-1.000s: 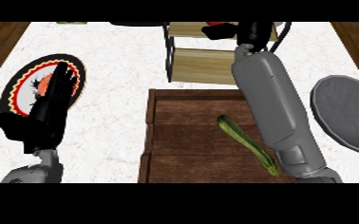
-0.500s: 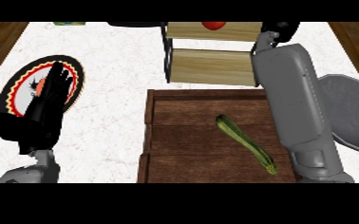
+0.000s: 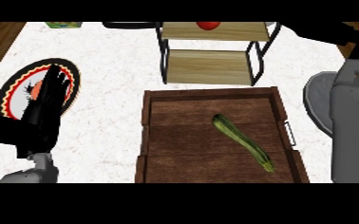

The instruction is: Pick the tomato from the tray and place it in the tiered shelf

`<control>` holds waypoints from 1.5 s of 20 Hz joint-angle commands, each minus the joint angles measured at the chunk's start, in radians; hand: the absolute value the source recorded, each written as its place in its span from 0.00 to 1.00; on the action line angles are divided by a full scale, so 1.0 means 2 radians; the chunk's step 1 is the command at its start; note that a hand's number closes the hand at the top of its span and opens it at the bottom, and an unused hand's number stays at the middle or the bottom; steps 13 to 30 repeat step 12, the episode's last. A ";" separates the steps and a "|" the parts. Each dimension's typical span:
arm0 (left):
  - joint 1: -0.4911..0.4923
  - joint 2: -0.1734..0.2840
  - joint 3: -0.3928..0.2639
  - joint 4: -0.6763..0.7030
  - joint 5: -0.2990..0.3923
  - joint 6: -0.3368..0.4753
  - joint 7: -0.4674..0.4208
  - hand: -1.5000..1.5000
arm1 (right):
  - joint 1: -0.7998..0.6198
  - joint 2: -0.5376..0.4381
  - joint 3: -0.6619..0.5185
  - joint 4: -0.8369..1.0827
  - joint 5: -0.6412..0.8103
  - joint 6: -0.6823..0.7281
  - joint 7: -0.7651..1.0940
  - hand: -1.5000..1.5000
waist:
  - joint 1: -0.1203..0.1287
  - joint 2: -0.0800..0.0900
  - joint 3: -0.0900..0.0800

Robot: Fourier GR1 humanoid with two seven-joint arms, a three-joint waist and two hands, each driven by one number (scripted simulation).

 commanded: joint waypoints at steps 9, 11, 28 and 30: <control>-0.032 0.003 0.003 0.000 0.000 -0.004 0.024 0.50 | 0.198 -0.064 -0.089 -0.270 -0.168 0.137 0.026 0.00 | 0.007 0.003 0.000; -0.030 0.005 0.009 0.016 0.004 -0.013 0.000 0.50 | 0.201 -0.054 -0.102 -0.253 -0.186 0.121 0.006 0.00 | 0.011 0.004 0.000; -0.009 -0.005 -0.010 -0.013 -0.006 -0.010 0.018 0.50 | 0.197 -0.063 -0.107 -0.261 -0.186 0.124 0.015 0.00 | 0.012 0.004 0.000; -0.009 -0.005 -0.010 -0.013 -0.006 -0.010 0.018 0.50 | 0.197 -0.063 -0.107 -0.261 -0.186 0.124 0.015 0.00 | 0.012 0.004 0.000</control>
